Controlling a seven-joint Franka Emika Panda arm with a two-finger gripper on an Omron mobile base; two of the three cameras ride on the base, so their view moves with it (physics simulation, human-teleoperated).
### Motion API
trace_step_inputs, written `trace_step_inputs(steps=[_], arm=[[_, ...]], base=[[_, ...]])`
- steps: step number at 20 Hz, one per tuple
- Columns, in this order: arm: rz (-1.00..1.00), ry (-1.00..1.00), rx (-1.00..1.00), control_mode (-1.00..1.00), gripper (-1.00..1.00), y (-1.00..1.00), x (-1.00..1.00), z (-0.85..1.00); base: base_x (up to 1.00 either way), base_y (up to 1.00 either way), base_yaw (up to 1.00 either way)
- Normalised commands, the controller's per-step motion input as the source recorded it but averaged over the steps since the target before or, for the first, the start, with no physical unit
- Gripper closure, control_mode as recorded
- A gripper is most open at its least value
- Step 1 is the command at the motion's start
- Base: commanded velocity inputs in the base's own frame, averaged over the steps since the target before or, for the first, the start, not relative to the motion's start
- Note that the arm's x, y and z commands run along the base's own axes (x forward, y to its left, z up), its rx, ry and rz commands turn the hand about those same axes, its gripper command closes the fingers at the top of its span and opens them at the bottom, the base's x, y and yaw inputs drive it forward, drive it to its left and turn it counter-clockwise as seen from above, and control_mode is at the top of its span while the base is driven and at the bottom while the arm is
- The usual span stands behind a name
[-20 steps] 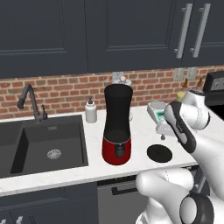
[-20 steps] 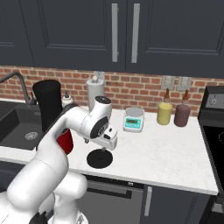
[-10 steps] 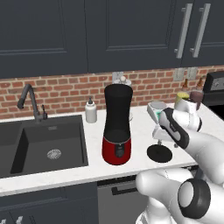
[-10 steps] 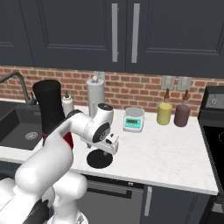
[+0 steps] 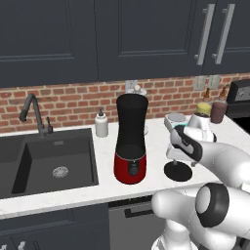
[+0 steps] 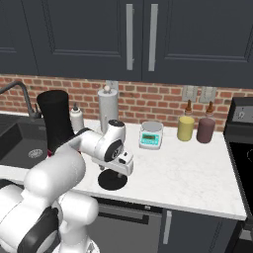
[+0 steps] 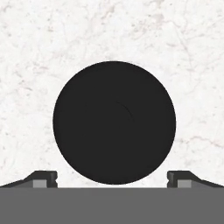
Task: Close the lid blender by securely placing the lid on top.
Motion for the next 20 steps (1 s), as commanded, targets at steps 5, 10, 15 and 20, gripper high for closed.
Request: trace_step_inputs(steps=[5, 10, 15, 20], arm=[[0.0, 0.0, -0.01, -1.0, -1.0, 0.0, 0.05, -0.07], [0.0, 0.0, -0.02, -1.0, -1.0, 0.04, 0.01, -0.09], [0.0, 0.0, -0.04, -1.0, -1.0, 0.19, 0.04, -0.16], [0.0, 0.0, 0.0, -1.0, -1.0, 0.04, 0.1, -0.13]], base=[[0.0, 0.0, 0.0], [0.0, 0.0, 0.0], [0.0, 0.0, 0.0], [0.0, 0.0, 0.0]])
